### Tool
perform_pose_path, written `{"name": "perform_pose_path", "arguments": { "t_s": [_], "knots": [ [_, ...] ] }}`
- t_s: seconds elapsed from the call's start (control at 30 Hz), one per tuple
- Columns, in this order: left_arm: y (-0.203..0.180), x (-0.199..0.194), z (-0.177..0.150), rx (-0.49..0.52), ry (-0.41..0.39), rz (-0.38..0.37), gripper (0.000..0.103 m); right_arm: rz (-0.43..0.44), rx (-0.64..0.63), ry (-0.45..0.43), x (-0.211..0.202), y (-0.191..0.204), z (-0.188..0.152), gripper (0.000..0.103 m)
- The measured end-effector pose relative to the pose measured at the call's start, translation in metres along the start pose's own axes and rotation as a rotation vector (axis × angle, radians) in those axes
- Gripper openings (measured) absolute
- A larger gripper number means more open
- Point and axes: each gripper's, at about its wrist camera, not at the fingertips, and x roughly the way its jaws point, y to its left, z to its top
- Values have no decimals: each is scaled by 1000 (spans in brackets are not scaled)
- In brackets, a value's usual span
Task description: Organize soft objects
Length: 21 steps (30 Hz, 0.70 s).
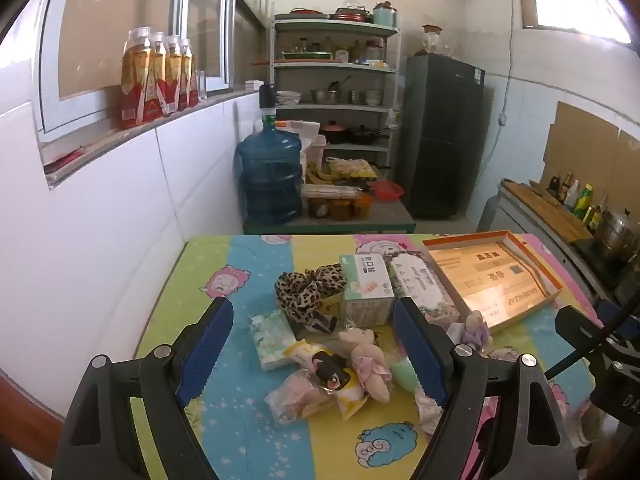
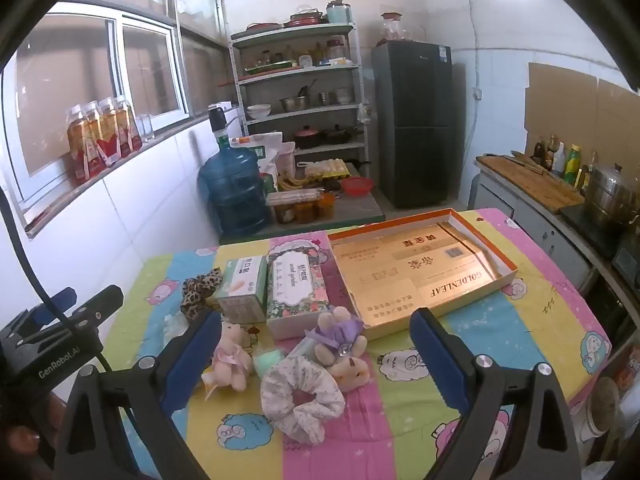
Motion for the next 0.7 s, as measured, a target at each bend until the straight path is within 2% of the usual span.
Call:
{"name": "perform_pose_path", "arguments": {
  "t_s": [0.7],
  "knots": [
    [-6, -4, -10, -13, 14, -7, 83, 17, 7, 22, 1, 1, -3, 96]
  ]
}}
